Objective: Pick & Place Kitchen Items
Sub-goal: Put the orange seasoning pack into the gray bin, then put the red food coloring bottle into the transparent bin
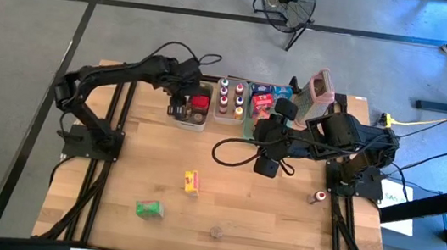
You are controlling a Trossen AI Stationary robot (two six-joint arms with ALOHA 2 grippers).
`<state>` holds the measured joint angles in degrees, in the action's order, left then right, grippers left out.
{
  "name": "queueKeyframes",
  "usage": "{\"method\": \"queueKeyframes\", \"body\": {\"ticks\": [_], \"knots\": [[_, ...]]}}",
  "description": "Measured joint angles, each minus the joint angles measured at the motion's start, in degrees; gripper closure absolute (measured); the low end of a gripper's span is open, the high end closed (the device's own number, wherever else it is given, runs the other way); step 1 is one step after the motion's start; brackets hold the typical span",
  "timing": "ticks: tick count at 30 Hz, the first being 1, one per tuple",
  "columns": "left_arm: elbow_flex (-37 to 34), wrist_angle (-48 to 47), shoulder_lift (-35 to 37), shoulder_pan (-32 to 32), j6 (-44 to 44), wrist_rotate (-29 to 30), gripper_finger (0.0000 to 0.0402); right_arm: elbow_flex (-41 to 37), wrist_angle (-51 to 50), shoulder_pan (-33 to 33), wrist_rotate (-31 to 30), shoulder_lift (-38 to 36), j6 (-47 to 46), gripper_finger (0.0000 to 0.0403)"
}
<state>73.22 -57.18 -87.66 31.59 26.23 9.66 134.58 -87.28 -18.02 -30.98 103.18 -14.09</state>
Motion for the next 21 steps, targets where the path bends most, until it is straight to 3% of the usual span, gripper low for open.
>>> {"method": "queueKeyframes", "body": {"ticks": [7,16,21], "knots": [[5.73,0.13,5.10,0.00,1.99,7.37,0.0260,0.00,0.06,0.00,-0.74,0.00,0.14,0.0223],[11.57,0.44,13.24,0.00,0.47,7.15,0.0259,0.00,0.25,0.00,-0.47,0.00,0.03,0.0223],[11.75,0.85,17.33,0.00,-2.69,4.03,0.0262,0.02,1.43,0.00,-0.44,0.00,0.01,0.0223]]}}
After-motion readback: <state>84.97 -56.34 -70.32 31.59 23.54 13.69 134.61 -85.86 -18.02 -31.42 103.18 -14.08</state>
